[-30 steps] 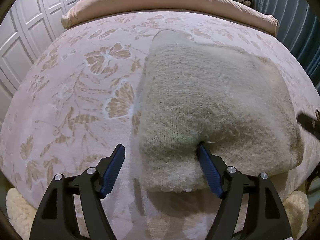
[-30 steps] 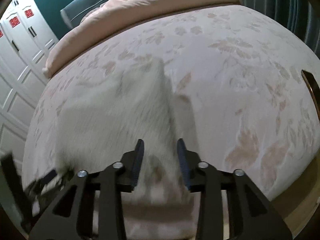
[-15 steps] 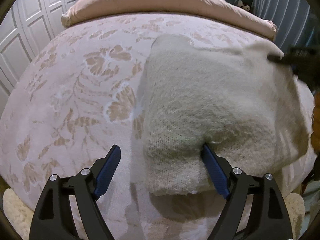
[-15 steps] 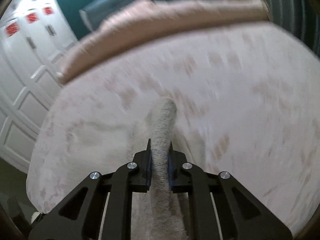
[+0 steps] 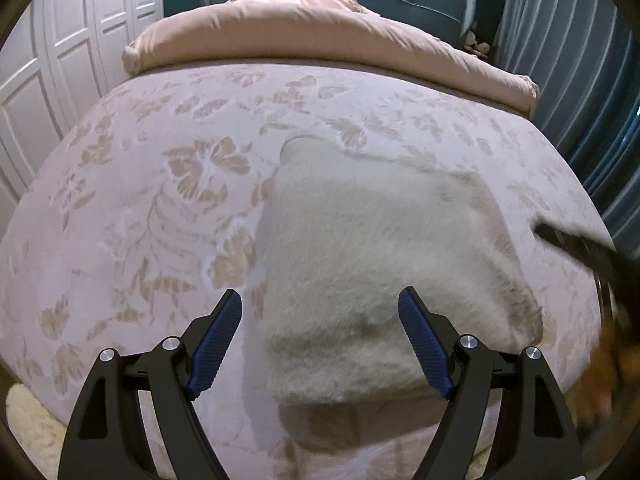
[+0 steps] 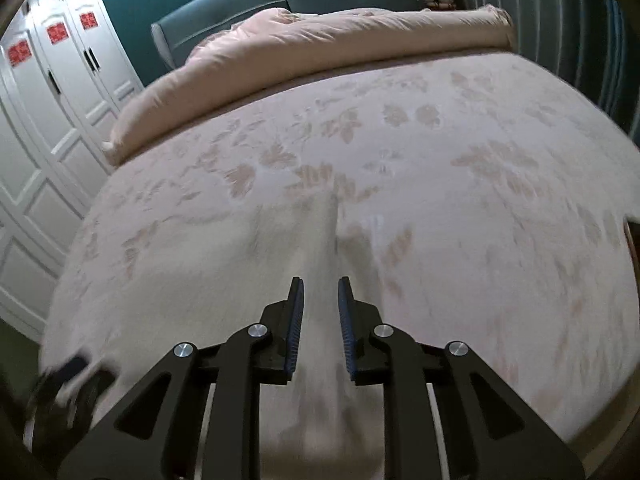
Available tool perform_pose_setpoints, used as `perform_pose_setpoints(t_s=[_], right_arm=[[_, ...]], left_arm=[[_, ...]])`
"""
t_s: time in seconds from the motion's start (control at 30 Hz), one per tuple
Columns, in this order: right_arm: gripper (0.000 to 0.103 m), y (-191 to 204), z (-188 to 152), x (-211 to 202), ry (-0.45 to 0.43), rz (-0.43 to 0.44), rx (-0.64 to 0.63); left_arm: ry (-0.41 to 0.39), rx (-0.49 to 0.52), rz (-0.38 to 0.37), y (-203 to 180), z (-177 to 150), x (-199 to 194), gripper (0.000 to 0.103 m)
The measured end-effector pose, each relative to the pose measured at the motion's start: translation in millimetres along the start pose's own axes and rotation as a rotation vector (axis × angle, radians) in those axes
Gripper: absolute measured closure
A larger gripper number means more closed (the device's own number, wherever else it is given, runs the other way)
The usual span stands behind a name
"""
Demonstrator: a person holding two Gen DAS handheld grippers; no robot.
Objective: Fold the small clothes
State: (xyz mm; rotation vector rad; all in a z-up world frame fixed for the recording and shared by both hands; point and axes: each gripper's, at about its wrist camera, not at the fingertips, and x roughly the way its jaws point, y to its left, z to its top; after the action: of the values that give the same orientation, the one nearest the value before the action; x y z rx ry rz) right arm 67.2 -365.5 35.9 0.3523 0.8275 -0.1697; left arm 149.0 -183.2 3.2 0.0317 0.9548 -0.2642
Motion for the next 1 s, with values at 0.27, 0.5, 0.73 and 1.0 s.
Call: perform_pose_setpoints(t_s=[0.27, 0.5, 0.73, 1.0], right_arm=[[0.085, -13.4, -62.4, 30.2, 0.16, -0.061, 0.012], [0.034, -38.2, -40.8, 8.1, 0.063, 0.014, 0.141], [0.026, -52.2, -56.7, 59.6, 0.203, 0.197, 0.256], [0.021, -33.7, -46.6, 86.8, 0.184, 0.291, 0.237]], left_arm=[[0.139, -0.026, 0.037, 4.6, -20.5, 56.6, 0.021], [0.098, -0.172, -0.099, 34.0, 2.3, 30.6, 0.015], [0.198, -0.267, -0.225, 48.9, 3.4, 77.2, 0.015], [0.212, -0.296, -0.326, 38.3, 5.5, 101.5, 0.011]])
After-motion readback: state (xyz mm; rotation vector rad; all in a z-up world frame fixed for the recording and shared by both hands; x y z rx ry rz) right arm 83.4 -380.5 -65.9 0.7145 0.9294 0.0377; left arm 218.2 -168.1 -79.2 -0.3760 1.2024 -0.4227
